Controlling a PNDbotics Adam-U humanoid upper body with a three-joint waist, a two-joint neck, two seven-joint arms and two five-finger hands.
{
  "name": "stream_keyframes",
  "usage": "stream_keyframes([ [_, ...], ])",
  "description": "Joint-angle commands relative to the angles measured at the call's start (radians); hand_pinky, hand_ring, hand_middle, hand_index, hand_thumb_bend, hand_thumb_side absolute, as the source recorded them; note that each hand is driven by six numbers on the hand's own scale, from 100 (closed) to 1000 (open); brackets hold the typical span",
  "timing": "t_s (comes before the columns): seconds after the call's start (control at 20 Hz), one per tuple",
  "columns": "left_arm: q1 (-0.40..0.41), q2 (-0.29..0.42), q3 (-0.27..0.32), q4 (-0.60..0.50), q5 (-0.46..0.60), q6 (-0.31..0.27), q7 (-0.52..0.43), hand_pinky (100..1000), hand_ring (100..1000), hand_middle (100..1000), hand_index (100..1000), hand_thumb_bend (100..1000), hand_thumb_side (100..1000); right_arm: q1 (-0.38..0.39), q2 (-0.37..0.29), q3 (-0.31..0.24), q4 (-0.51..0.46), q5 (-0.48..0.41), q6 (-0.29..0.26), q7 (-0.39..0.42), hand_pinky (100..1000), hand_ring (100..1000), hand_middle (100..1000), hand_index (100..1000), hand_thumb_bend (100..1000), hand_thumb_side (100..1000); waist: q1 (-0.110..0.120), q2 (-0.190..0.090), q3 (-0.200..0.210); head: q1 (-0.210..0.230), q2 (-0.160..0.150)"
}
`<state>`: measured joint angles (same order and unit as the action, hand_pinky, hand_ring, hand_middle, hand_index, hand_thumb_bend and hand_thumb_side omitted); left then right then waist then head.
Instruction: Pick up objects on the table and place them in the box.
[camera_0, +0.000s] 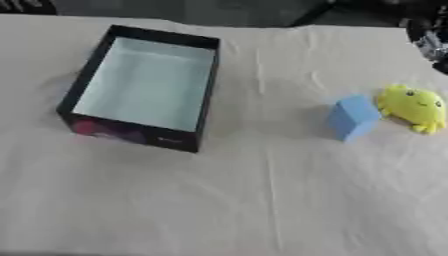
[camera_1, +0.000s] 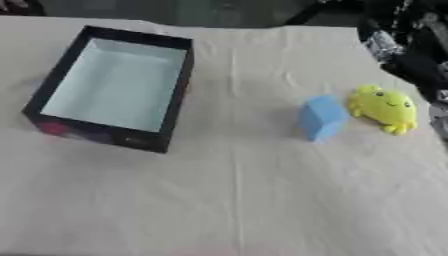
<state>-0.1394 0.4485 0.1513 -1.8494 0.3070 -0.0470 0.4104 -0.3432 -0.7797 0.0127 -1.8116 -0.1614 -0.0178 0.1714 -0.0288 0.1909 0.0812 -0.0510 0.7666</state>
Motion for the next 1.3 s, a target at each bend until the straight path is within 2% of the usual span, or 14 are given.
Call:
stream_keyframes([
  [0.05, -0.006, 0.032, 0.008, -0.008, -0.006, 0.002, -0.002, 792, 670, 789, 844, 442, 696, -0.029, -0.095, -0.013, -0.038, 0.067, -0.03, 0.145, 999, 935, 864, 909, 294, 442, 0.0, -0.019, -0.002, 0.001, 0.003],
  [0.3, -0.005, 0.034, 0.006, -0.006, -0.008, 0.003, -0.006, 792, 670, 788, 843, 441, 696, -0.073, -0.171, -0.017, -0.05, 0.118, -0.102, 0.371, 994, 942, 868, 910, 339, 435, 0.0, -0.019, -0.004, -0.002, 0.003],
  [0.4, -0.004, 0.035, 0.006, -0.006, -0.008, 0.003, -0.006, 793, 670, 789, 843, 440, 697, -0.084, -0.204, -0.015, -0.051, 0.128, -0.124, 0.433, 993, 949, 876, 916, 379, 418, -0.001, -0.019, -0.004, -0.003, 0.003],
  [0.45, -0.005, 0.035, 0.006, -0.006, -0.008, 0.003, -0.006, 793, 670, 789, 843, 442, 685, -0.089, -0.221, -0.012, -0.052, 0.134, -0.133, 0.46, 993, 957, 883, 923, 430, 405, -0.001, -0.019, -0.004, -0.004, 0.003],
  [0.5, -0.006, 0.035, 0.005, -0.006, -0.007, 0.003, -0.007, 793, 670, 789, 843, 439, 697, -0.092, -0.236, -0.009, -0.053, 0.141, -0.142, 0.485, 993, 958, 884, 924, 415, 408, -0.002, -0.019, -0.004, -0.004, 0.003],
  [0.6, -0.007, 0.034, 0.004, -0.005, -0.007, 0.004, -0.009, 793, 670, 789, 843, 438, 697, -0.097, -0.26, 0.0, -0.055, 0.157, -0.156, 0.527, 992, 962, 887, 925, 450, 376, -0.002, -0.019, -0.004, -0.004, 0.003],
  [0.75, -0.009, 0.035, 0.003, -0.004, -0.006, 0.004, -0.01, 793, 670, 790, 843, 438, 698, -0.103, -0.277, 0.009, -0.057, 0.176, -0.171, 0.575, 992, 965, 889, 924, 479, 293, -0.002, -0.018, -0.003, -0.006, 0.003],
  [0.95, -0.008, 0.034, 0.002, -0.003, -0.005, 0.004, -0.012, 793, 670, 790, 843, 438, 698, -0.117, -0.275, 0.014, -0.051, 0.186, -0.181, 0.608, 992, 966, 891, 922, 451, 209, -0.001, -0.018, -0.003, -0.008, 0.003],
  [1.3, -0.013, 0.03, 0.0, -0.001, -0.004, 0.005, -0.015, 793, 670, 791, 842, 437, 699, -0.126, -0.263, 0.041, -0.041, 0.232, -0.186, 0.64, 987, 961, 890, 919, 451, 215, -0.001, -0.012, -0.002, -0.012, 0.003],
])
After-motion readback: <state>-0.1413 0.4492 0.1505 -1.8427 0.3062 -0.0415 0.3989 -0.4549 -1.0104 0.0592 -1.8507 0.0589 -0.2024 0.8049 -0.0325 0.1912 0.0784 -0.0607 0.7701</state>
